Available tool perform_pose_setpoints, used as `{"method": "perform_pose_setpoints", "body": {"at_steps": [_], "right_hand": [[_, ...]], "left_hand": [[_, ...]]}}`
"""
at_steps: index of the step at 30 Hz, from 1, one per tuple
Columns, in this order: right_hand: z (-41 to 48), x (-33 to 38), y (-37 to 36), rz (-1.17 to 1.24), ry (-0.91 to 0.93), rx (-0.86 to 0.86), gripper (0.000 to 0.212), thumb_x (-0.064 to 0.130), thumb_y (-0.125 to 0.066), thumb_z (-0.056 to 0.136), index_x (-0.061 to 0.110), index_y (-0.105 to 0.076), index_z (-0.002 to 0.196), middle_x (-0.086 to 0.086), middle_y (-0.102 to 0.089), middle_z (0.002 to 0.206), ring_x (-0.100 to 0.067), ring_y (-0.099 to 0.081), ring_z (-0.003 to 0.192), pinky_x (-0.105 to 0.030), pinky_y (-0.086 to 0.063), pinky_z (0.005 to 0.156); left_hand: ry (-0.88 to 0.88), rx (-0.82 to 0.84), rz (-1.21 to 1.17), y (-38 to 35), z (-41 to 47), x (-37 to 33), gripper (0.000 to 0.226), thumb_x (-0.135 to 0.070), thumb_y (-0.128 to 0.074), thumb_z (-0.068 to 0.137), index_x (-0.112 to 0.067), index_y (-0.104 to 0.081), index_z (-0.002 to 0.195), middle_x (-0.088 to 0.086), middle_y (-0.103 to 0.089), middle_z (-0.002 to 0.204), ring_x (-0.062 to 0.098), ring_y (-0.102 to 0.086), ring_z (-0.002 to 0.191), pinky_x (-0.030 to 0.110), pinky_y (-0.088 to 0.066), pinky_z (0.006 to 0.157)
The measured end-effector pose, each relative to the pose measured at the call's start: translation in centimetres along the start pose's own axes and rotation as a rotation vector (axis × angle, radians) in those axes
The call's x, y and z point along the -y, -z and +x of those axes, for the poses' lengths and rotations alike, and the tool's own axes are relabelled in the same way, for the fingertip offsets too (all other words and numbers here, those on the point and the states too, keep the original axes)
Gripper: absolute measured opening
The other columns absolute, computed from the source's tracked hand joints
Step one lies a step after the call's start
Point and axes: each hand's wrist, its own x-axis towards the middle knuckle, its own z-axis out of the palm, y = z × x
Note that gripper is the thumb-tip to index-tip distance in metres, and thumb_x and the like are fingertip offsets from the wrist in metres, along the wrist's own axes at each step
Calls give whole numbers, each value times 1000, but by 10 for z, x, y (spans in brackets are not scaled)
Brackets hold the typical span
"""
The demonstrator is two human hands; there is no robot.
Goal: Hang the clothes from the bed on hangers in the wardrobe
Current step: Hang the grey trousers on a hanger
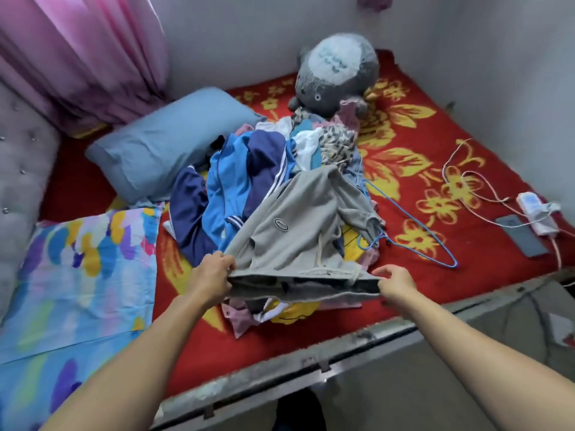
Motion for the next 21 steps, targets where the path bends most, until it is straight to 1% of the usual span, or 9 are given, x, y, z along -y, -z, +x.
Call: {"method": "perform_pose_setpoints", "body": {"at_steps": [3, 5, 7, 8, 11, 15, 17, 19, 21], "right_hand": [[-38, 9, 51, 252, 132, 28, 38, -10, -40, 84, 6, -72, 98, -18, -69, 94, -27, -60, 71, -30, -54, 55], [-70, 18, 95, 350, 224, 84, 43, -12, -34, 83, 6, -70, 98, -23, -67, 93, -28, -58, 66, -30, -51, 53], [-106, 31, 142, 426, 308, 120, 43, -12, -33, 83, 12, -69, 92, -23, -66, 92, -27, -57, 67, -30, -49, 56], [-125, 41, 166, 461, 349, 137, 43, -11, -34, 84, 14, -69, 89, -19, -66, 90, -25, -57, 67, -29, -48, 57], [-187, 68, 233, 532, 484, 225, 39, -9, -40, 86, 13, -70, 96, -9, -64, 85, -18, -57, 67, -23, -50, 51], [-259, 97, 302, 663, 631, 228, 34, -5, -46, 84, 9, -72, 100, -8, -68, 82, -20, -61, 66, -28, -54, 58], [-288, 110, 329, 689, 683, 169, 27, 1, -50, 78, 5, -72, 94, -6, -66, 71, -19, -59, 61, -27, -50, 57], [-313, 124, 355, 695, 700, 72, 15, 1, -51, 77, 5, -66, 79, 0, -58, 50, -15, -55, 48, -23, -46, 47], [-330, 138, 381, 705, 722, -23, 21, -5, -48, 78, 9, -59, 68, 2, -53, 39, -12, -54, 37, -21, -48, 41]], "left_hand": [[14, -115, -168, 40, -52, -18, 25, -8, -62, 76, -26, -66, 92, -1, -59, 92, 24, -59, 91, 32, -46, 69], [-8, -175, -300, 70, -93, -33, 10, -22, -68, 78, -30, -66, 72, -3, -61, 70, 18, -60, 71, 30, -42, 60], [-51, -239, -379, 102, -134, -53, 31, -38, -71, 79, -22, -59, 56, -5, -48, 51, 10, -45, 51, 30, -32, 51], [-69, -280, -447, 121, -155, -65, 38, -38, -72, 80, -15, -57, 54, -4, -42, 50, 9, -37, 49, 30, -27, 50], [-98, -378, -700, 178, -211, -93, 32, -20, -73, 83, -14, -60, 54, -4, -43, 55, 7, -35, 53, 27, -26, 51], [-86, -584, -961, 247, -264, -122, 21, -9, -67, 86, -14, -64, 65, -8, -58, 54, 6, -48, 53, 21, -38, 53], [-93, -667, -1038, 277, -282, -137, 14, -11, -66, 86, -14, -67, 72, -7, -62, 57, 10, -53, 55, 24, -45, 58], [-107, -747, -1110, 306, -297, -153, 6, -17, -70, 81, -13, -70, 77, 2, -65, 66, 20, -56, 65, 33, -49, 67], [-109, -836, -1100, 332, -309, -168, 14, -25, -74, 71, -13, -72, 77, 9, -66, 74, 22, -58, 69, 36, -49, 69]]}}
